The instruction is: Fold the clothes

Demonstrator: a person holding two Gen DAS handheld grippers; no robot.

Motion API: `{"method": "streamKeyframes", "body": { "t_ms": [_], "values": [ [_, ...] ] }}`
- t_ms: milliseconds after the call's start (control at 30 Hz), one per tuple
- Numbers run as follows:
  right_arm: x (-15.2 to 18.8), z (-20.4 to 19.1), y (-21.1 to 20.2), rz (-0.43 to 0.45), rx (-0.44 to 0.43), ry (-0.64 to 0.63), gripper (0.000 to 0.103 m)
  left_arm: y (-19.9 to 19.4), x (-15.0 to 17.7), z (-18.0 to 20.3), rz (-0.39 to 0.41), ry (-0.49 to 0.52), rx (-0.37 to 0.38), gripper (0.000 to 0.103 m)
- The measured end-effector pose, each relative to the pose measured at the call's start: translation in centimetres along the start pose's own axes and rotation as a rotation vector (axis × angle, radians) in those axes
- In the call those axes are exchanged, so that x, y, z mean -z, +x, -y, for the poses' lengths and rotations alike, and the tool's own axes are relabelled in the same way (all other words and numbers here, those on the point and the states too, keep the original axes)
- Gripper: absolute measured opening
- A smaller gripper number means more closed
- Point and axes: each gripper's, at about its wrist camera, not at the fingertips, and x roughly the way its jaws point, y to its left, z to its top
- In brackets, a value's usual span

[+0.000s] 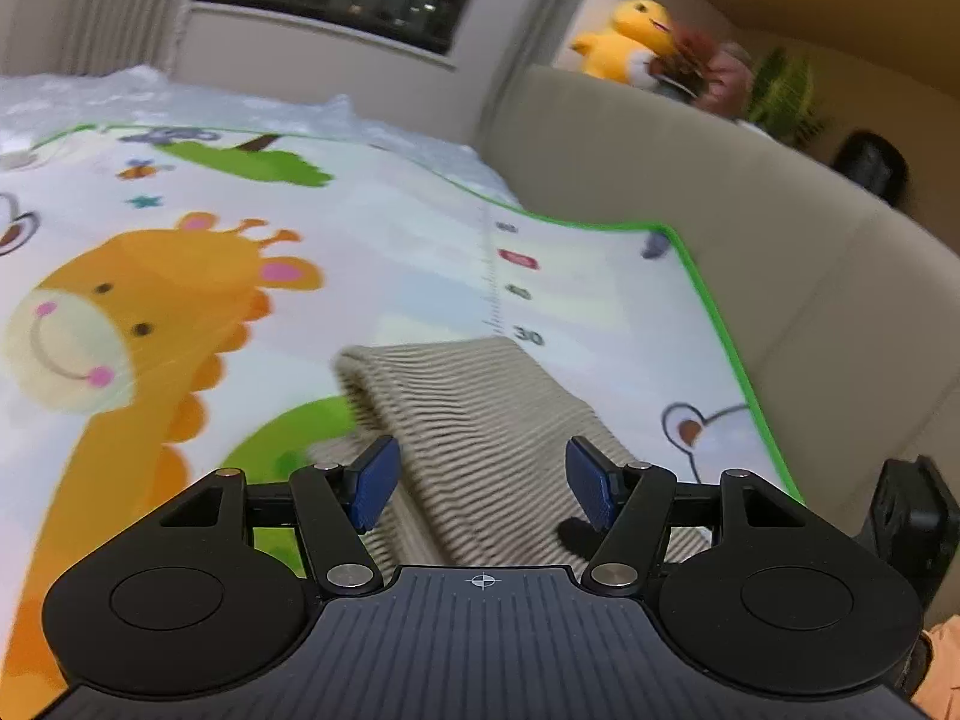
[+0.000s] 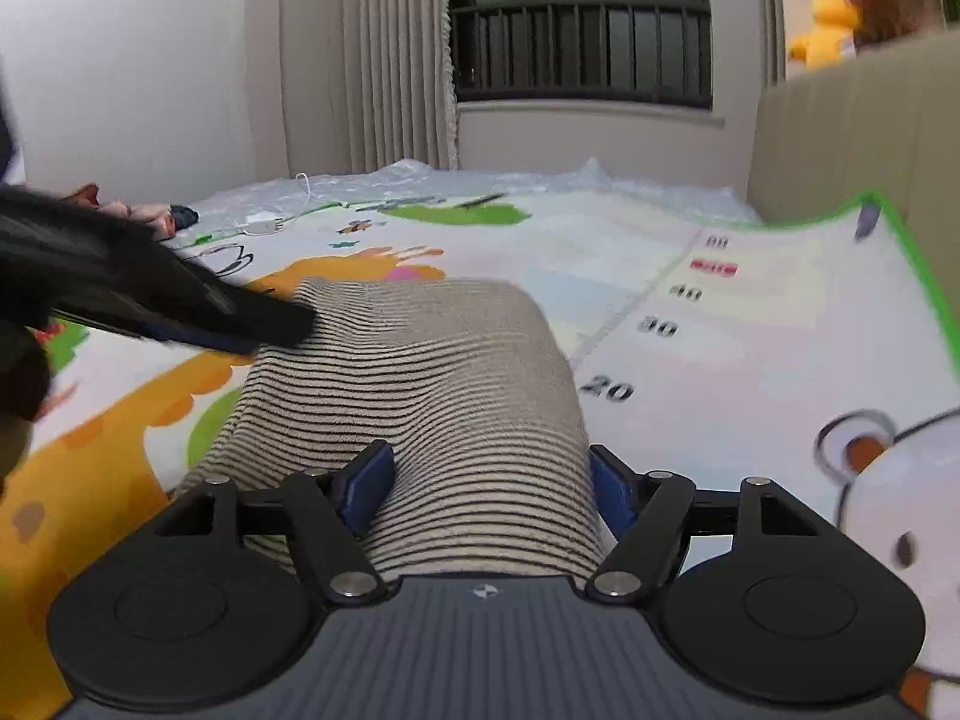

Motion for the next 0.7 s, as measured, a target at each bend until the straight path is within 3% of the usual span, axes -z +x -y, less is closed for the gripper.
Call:
{"method": "streamKeyframes", "body": {
  "t_ms": [33, 100, 167, 267, 433, 533, 600, 700],
  "values": [
    [0.1, -0.3, -0.8, 0.025, 0.003, -0.023, 0.071, 0.7, 0.2, 0.0, -0.019, 0.006, -0.015, 0.065],
    [0.3, -1.2, -2.6, 0.074, -0.033, -0.088, 0.054, 2.4, 0.7, -0.3, -0.065, 0.013, -0.063, 0.063],
    [0.6, -2.2, -3.4, 0.069, -0.095, -0.135, 0.047, 3.5, 1.6, -1.5, -0.093, -0.018, -0.083, 0.07],
    [1.6, -3.6, -2.3, -0.01, -0.174, -0.149, 0.043, 3.6, 2.3, -3.1, -0.097, -0.1, -0.051, 0.073],
    [1.6, -3.9, -1.6, -0.029, -0.227, -0.128, 0.044, 3.4, 2.6, -3.5, -0.095, -0.084, -0.068, 0.074],
    [0.6, -2.2, -2.3, -0.05, -0.295, -0.078, 0.052, 3.1, 2.9, -4.2, -0.097, -0.097, -0.057, 0.08],
    [-0.1, -0.4, -3.1, -0.057, -0.339, -0.022, 0.069, 2.9, 3.0, -4.3, -0.094, -0.1, -0.053, 0.08],
    [-1.0, 2.2, -4.3, -0.054, -0.343, 0.063, 0.083, 2.9, 3.2, -4.3, -0.093, -0.104, -0.049, 0.081]
  ]
}}
